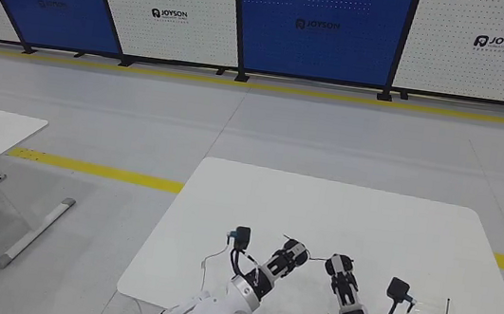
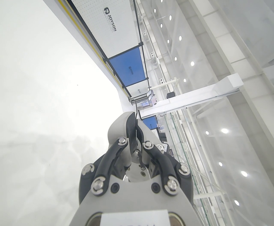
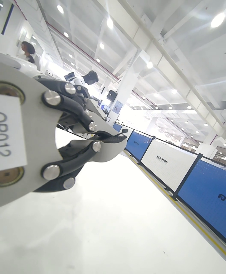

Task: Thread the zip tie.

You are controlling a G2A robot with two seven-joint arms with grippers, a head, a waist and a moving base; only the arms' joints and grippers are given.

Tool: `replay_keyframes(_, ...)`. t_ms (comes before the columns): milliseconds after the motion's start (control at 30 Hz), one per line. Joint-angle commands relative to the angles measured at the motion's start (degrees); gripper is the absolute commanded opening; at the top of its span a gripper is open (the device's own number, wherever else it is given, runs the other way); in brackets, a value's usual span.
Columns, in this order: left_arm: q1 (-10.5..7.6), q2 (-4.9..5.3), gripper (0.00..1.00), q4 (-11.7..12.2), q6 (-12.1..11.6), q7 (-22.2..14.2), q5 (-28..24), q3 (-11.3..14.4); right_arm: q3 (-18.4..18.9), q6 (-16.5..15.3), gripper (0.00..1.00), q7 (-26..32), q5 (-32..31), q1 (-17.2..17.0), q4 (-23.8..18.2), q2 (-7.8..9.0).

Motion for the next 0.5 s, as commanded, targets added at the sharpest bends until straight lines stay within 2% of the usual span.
replay_keyframes(0,0.01,-0.02,0.00,0.06,0.06,0.46,0.67,-0.07,0.26,-0.23,0.00,-0.33,0.00,-0.22,-0.21,-0.03)
replay_keyframes(200,-0.13,-0.17,0.00,0.46,0.26,1.67,2.37,0.15,0.77,-0.03,0.00,-0.39,-0.19,-0.61,-0.67,-0.12)
replay_keyframes(333,-0.31,-0.24,0.18,0.83,0.95,0.93,2.96,0.49,0.86,0.35,0.00,-0.19,-0.54,-0.71,-0.93,-0.21)
replay_keyframes(400,-0.41,-0.28,0.24,0.83,1.12,0.85,2.95,0.40,0.90,0.50,0.00,-0.07,-0.63,-0.72,-0.98,-0.26)
replay_keyframes(467,-0.39,-0.30,0.25,0.85,1.14,0.90,3.08,0.40,0.91,0.64,0.00,0.07,-0.68,-0.71,-0.99,-0.30)
